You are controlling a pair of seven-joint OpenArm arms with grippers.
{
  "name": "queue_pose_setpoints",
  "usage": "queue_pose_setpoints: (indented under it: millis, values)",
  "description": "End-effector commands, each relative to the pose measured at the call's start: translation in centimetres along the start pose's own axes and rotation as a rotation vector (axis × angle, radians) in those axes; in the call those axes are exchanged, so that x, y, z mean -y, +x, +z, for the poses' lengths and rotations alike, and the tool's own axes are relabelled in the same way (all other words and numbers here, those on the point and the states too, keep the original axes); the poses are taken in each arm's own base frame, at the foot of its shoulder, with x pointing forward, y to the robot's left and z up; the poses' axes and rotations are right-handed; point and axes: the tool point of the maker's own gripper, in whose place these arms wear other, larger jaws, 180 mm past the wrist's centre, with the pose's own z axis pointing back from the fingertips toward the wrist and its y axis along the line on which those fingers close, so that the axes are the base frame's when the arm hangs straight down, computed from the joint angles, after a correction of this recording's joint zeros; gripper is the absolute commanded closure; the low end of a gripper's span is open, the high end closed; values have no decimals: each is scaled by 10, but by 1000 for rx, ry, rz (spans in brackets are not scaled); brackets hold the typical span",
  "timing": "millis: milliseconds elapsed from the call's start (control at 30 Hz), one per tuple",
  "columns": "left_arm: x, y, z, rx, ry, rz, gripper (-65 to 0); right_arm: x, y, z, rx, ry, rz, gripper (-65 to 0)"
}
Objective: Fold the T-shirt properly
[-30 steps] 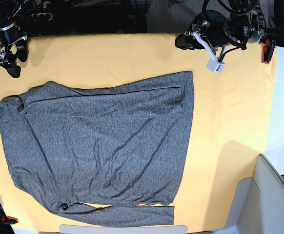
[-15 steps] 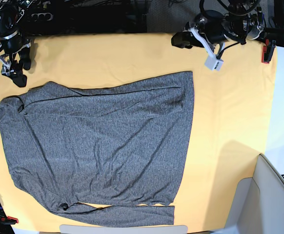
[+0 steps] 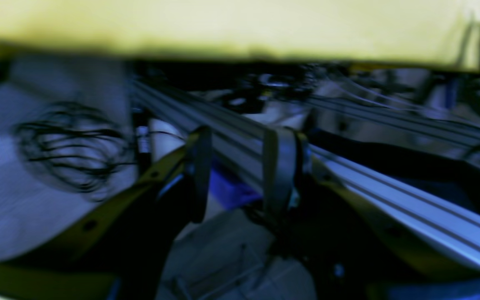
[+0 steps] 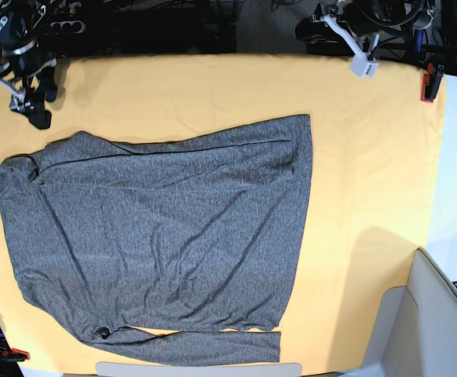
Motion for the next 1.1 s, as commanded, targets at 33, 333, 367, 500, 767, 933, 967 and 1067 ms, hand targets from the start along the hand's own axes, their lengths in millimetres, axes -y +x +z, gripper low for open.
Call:
queue_pose_setpoints:
  millis: [33, 333, 367, 500, 767, 933, 967, 1067]
  values:
    - [3, 4, 6, 18, -10, -11, -204, -22, 14, 6, 54, 60, 40, -464]
    - [1, 4, 7, 20, 0, -7, -204, -35, 33, -13, 125, 50, 36, -464]
    - [1, 4, 7, 20, 0, -7, -204, -29, 32, -19, 119, 31, -7, -464]
    - [4, 4, 5, 28, -10, 5, -204, -8, 28, -38, 99, -32, -142, -464]
    - [4, 4, 4, 30, -10, 9, -204, -35, 40, -62, 140, 7, -144, -464]
    - [6, 4, 2, 34, -19, 19, -204, -43, 30, -88, 100, 10, -174, -464]
    - [6, 4, 2, 35, -19, 19, -204, -44, 29, -93, 91, 11, -186, -464]
    - [4, 4, 2, 34, -7, 17, -204, -47, 21, -109, 63, 7, -202, -464]
